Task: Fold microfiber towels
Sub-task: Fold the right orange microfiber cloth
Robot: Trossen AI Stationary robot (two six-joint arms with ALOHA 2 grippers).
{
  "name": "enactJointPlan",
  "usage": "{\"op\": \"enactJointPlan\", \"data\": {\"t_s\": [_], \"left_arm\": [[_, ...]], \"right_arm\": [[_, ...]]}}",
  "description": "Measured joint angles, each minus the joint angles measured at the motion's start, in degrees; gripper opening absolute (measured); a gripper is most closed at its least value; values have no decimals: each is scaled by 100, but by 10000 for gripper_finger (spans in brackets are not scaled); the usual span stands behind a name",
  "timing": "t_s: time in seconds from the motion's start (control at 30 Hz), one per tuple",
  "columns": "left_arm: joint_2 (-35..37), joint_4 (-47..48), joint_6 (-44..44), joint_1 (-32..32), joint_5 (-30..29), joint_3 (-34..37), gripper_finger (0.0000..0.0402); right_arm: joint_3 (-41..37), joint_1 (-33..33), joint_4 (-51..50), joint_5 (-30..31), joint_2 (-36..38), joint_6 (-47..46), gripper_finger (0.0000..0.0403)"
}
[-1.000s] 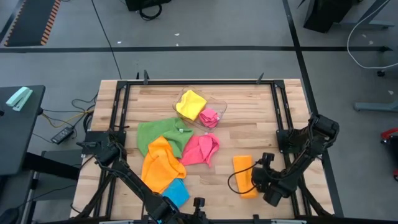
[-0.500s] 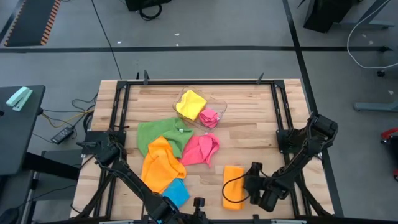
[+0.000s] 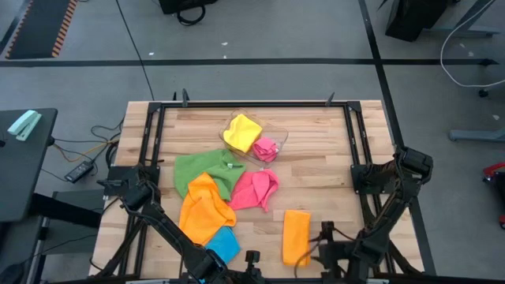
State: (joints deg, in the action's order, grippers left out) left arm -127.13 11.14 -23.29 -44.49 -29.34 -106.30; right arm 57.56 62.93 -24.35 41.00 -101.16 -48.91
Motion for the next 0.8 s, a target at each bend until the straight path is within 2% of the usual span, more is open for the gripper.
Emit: {"op": "enactJointPlan", "data": {"t_s": [0.13, 0.37, 0.6, 0.8], "left_arm": [[0, 0, 0, 0, 0, 0, 41], [0, -2, 6, 7, 2, 0, 45], [0, 0, 4, 7, 0, 0, 40], [0, 0, 1, 7, 0, 0, 45]], "right_arm": [[9, 177, 843, 612, -188, 799, 252], [12, 73, 2166, 764, -768, 1714, 252], [554, 46, 2190, 927, -1149, 2392, 252], [1332, 10, 1817, 1103, -1904, 3147, 252]]}}
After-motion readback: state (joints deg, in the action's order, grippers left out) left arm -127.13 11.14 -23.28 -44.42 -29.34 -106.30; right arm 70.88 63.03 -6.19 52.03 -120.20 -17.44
